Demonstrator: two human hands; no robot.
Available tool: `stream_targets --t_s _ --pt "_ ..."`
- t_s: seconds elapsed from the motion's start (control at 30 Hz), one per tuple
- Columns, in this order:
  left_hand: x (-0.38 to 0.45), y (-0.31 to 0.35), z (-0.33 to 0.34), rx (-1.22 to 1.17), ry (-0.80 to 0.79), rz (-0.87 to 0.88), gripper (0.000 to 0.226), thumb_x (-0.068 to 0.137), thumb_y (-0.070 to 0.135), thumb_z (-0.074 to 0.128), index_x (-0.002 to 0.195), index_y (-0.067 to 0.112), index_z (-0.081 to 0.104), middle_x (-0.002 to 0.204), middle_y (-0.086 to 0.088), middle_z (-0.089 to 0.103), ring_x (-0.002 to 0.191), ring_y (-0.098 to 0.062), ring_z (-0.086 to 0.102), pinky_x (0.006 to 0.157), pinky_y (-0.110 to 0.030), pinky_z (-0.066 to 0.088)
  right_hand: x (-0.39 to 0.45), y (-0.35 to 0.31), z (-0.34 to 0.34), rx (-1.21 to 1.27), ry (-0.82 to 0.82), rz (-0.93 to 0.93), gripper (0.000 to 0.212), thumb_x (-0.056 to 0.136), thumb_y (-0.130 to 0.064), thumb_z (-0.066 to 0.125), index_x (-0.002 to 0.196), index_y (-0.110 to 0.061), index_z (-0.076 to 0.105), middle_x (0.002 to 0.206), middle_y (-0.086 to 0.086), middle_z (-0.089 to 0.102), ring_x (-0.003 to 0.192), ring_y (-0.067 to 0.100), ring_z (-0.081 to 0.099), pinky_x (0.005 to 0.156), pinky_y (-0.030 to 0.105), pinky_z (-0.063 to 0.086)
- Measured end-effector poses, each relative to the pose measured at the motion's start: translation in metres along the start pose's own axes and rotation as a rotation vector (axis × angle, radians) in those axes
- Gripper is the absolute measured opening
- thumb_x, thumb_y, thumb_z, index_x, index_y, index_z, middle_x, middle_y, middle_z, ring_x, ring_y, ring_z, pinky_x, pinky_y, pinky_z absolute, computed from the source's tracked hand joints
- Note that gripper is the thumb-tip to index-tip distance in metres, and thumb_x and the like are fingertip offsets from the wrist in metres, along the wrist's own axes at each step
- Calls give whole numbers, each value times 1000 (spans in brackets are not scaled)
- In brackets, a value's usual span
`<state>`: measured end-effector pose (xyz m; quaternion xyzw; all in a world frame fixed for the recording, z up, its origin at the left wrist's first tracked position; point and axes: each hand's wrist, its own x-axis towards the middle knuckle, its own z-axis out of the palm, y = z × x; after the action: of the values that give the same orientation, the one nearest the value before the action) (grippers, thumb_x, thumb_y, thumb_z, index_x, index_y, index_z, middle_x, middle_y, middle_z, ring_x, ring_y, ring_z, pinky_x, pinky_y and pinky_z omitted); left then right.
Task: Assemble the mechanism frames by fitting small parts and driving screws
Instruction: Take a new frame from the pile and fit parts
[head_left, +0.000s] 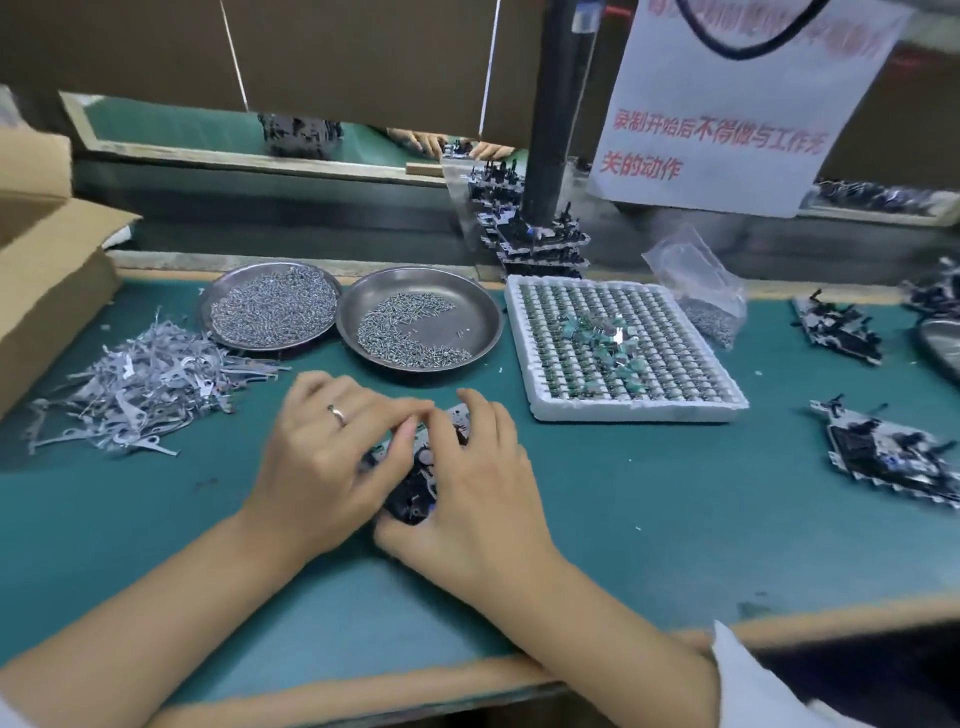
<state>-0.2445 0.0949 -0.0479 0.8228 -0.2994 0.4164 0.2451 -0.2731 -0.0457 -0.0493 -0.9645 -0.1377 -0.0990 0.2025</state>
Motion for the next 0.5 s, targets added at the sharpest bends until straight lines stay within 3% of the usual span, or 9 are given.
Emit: stream_targets --t_s 0.2,0.37,0.5 --pt "-3 8 0 23 21 93 23 92 14 54 89 4 74 73 0 68 55 -24 54 66 -38 36 -12 36 -19 18 -93 -38 80 69 -53 65 139 -33 31 157 1 2 144 28 1 111 46 25" --pt "2 26 15 -28 -18 148 23 91 15 55 87 6 75 75 1 69 57 -23 57 64 -38 38 -32 69 -39 -91 -129 22 83 69 -59 59 143 -40 25 157 -2 15 138 24 28 106 40 32" --pt "6 38 29 -52 -56 210 22 90 14 55 86 6 75 75 1 69 58 -23 59 61 -38 40 -46 100 -57 -153 -117 143 84 69 -61 56 143 -43 21 154 -8 24 139 27 27 106 42 33"
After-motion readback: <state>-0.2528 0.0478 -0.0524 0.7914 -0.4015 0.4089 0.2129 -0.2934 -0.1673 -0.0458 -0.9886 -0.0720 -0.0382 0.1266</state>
